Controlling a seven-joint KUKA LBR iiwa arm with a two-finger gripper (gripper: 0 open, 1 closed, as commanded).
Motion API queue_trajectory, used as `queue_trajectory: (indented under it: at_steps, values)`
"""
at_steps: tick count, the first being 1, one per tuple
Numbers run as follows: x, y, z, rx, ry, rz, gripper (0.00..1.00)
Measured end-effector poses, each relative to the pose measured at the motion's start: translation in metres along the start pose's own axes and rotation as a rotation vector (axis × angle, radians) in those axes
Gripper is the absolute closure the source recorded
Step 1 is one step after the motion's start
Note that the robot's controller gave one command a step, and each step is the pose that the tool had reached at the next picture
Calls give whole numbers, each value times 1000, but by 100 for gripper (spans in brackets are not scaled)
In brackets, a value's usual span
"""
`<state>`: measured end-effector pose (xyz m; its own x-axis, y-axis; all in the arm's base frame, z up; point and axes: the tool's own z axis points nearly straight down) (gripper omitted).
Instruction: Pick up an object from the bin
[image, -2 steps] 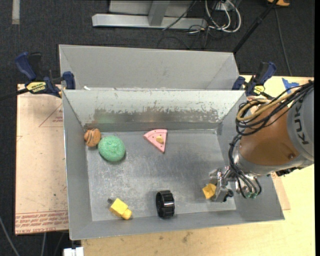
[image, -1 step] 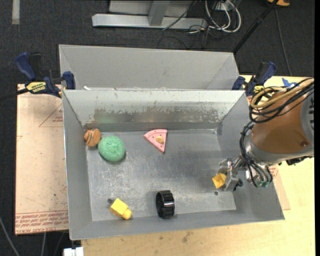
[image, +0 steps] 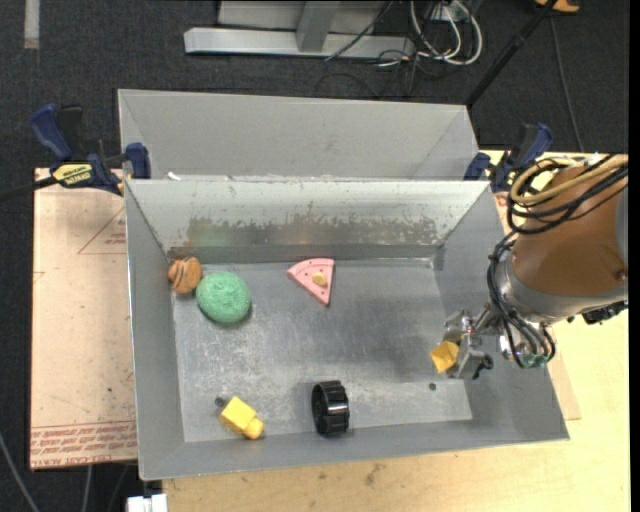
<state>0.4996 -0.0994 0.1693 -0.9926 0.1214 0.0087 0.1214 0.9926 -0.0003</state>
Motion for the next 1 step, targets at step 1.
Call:
queue_trajectory:
  at_steps: [1]
  values:
    - [-5, -2, -63, -2, -7, -15, 100]
